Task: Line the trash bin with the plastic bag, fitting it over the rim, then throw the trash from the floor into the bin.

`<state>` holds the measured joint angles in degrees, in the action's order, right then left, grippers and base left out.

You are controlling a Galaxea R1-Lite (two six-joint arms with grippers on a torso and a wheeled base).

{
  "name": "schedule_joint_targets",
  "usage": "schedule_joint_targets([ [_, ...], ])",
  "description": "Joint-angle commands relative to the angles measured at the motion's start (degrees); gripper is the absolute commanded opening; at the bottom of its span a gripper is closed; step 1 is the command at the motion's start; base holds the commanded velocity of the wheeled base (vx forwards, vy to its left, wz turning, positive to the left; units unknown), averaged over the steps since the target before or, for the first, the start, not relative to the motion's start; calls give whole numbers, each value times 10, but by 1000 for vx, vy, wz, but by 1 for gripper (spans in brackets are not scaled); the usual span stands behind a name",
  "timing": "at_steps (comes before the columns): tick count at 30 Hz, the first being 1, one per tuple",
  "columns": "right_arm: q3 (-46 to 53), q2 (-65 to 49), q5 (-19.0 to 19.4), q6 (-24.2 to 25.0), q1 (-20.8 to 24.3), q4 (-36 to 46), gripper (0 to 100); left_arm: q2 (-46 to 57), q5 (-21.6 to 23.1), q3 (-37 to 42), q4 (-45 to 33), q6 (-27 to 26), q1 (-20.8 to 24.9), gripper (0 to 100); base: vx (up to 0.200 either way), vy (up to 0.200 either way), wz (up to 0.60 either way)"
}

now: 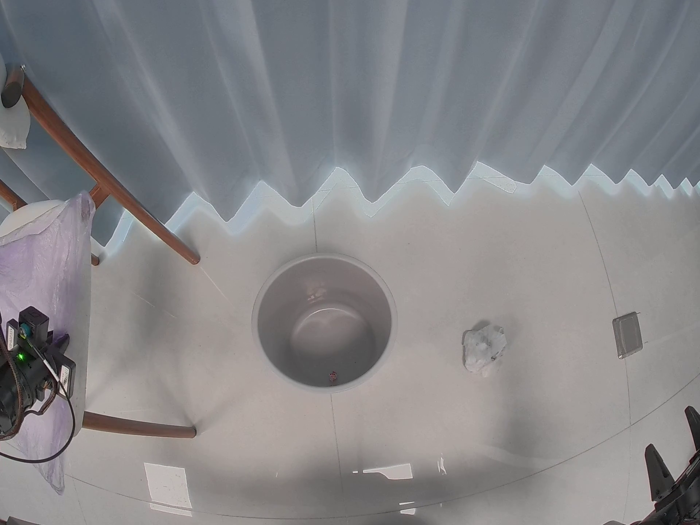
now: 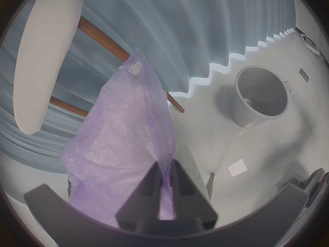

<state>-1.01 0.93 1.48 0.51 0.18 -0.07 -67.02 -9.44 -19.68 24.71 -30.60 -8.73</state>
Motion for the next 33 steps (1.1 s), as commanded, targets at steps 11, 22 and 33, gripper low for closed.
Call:
schedule_joint_targets([
  [11,9,-9,0,0,0,0,100,64,29,3,0,47,-3,0,0,0,0],
  [22,9,-9,0,0,0,0,100,111,99,12,-4,159,15,0,0,0,0],
  [33,9,-9,0,3,0,0,100,137,187,5,1,277,33,0,0,0,0],
])
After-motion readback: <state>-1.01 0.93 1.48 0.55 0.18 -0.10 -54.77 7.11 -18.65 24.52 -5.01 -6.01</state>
